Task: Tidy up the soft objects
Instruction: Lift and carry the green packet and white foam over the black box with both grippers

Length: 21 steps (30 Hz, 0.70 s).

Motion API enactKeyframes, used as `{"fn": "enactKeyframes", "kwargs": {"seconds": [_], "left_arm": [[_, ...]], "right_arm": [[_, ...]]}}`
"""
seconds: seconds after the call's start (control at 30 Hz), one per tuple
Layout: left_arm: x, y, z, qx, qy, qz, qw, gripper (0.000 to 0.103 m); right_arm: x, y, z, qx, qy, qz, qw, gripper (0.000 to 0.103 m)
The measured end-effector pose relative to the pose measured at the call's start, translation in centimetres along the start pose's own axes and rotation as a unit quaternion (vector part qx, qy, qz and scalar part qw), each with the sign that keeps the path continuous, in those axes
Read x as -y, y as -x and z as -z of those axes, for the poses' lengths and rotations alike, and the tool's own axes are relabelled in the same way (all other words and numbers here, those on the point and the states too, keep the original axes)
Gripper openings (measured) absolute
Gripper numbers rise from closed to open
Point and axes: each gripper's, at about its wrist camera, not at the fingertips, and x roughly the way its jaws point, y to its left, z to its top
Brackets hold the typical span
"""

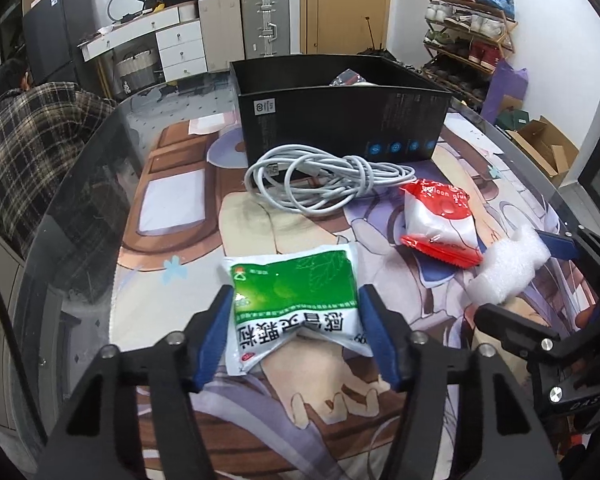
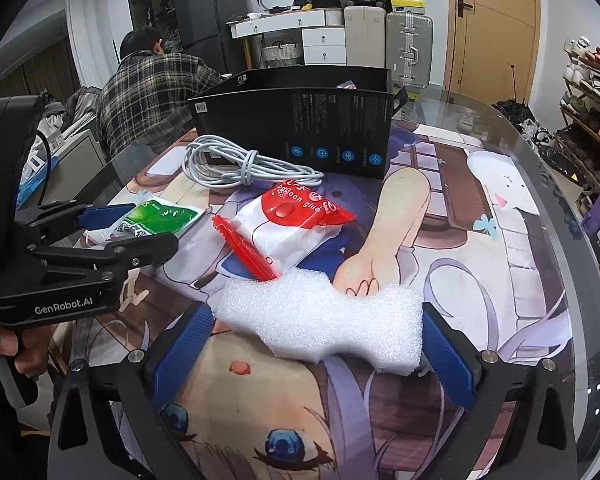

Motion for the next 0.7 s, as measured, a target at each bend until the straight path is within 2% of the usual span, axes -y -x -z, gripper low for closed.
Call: {"fn": "enactKeyframes", "kwargs": {"seconds": [0.17,0.43,0.7], "left_arm": [[0.2,0.2,0.1,0.004,0.000,0.008,1.0000,0.053],[0.3,1.2,0.0,0.018,0.003,0.015,0.9997,0.052],[-0.3,3.1,-0.5,0.048,0.020,0.029,0.9982,0.052]], "right_arm": [[-0.2,0.0,0.1,0.002,0.013,0.009,1.000,0.093],[-0.1,0.3,0.2,0.004,0.010,-0.002,1.000,0.092],[-0.3,1.6,-0.1,0.021,0.012,-0.003,1.000,0.092]]}}
